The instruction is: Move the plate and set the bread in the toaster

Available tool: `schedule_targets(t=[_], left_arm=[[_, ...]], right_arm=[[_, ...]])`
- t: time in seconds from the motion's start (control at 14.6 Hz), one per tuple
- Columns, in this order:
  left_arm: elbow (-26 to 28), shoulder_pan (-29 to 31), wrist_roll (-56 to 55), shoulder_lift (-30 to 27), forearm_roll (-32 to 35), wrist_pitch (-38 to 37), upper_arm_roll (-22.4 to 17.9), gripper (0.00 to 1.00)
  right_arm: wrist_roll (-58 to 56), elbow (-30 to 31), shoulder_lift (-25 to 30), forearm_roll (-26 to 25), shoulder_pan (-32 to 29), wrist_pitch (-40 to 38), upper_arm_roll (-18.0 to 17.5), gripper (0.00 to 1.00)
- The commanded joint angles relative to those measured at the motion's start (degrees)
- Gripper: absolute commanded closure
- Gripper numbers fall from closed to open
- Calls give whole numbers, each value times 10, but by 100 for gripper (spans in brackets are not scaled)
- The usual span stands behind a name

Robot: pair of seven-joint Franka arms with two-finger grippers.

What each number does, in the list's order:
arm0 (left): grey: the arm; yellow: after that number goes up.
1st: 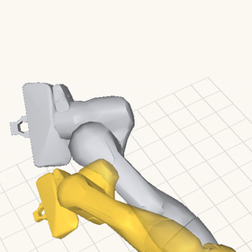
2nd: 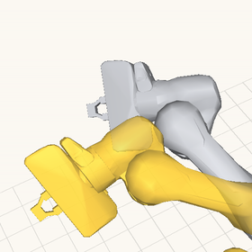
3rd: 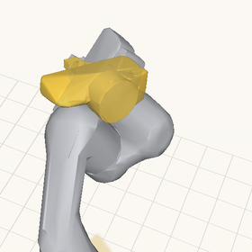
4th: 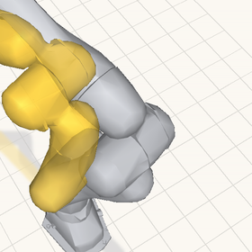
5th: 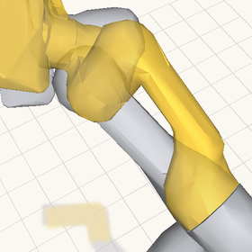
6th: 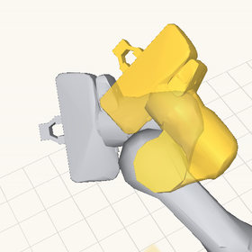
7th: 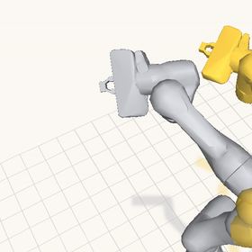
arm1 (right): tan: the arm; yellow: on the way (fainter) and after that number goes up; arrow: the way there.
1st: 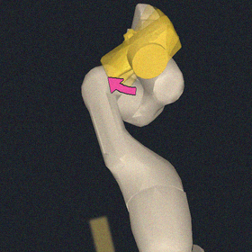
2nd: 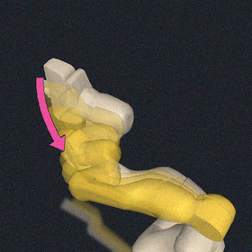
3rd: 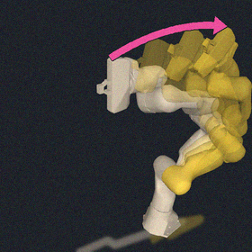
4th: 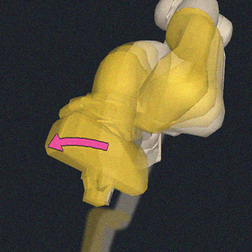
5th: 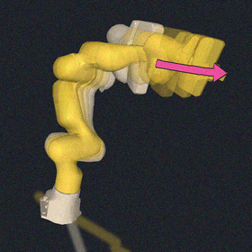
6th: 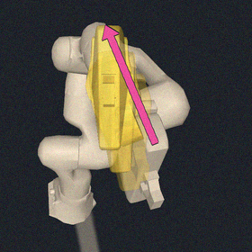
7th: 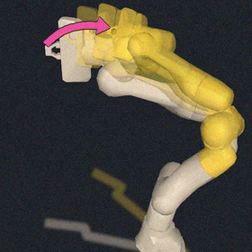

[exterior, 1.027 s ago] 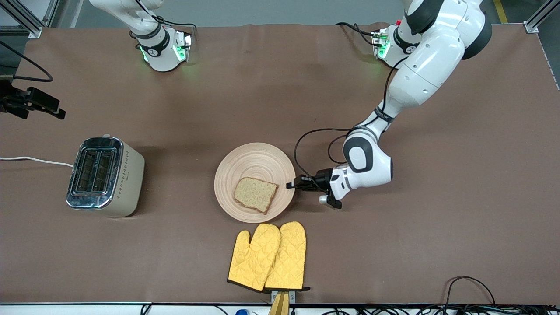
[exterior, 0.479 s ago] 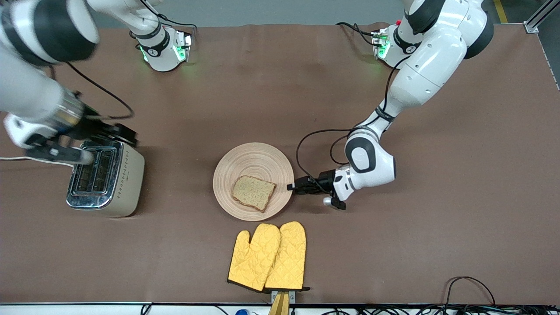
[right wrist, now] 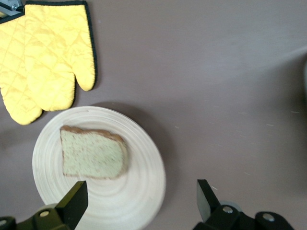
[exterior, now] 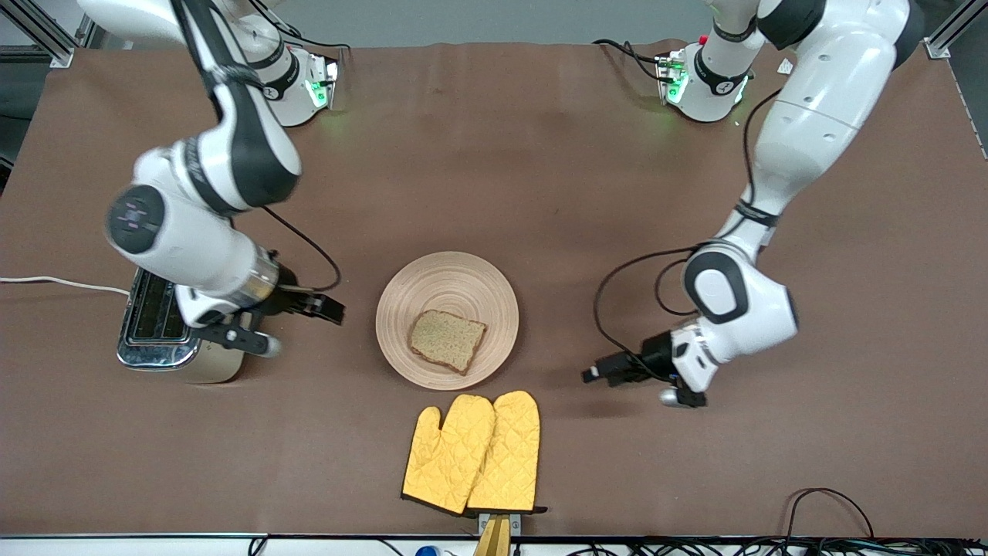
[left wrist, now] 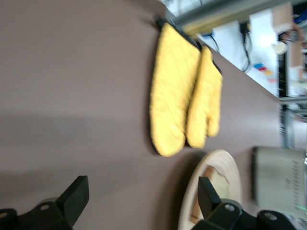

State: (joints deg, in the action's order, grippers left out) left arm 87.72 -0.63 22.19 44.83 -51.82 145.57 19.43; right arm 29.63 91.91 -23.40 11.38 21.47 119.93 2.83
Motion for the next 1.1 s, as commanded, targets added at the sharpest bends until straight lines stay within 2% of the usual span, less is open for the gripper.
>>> schedule_targets(t=[0.0, 0.21, 0.41, 0.62, 0.75, 1.03], left_arm=[[-13, 16, -113, -30, 132, -3, -1, 0], [-15, 17, -243, -77, 271, -34, -11, 0], [-16, 17, -303, -133, 385, -106, -39, 0], [-16, 15, -328, -178, 449, -187, -67, 0], [-16, 17, -339, -213, 483, -246, -68, 0], [-16, 37, -339, -285, 492, -353, -68, 0]], right_arm=[[48, -6, -54, 6, 51, 63, 6, 0], [51, -6, -105, 4, 73, 136, 7, 7], [53, -4, -142, 3, 84, 187, 8, 17], [53, -3, -168, -1, 84, 217, 8, 28], [53, -2, -182, -5, 81, 231, 8, 30], [53, -2, -191, -2, 84, 232, 7, 39]])
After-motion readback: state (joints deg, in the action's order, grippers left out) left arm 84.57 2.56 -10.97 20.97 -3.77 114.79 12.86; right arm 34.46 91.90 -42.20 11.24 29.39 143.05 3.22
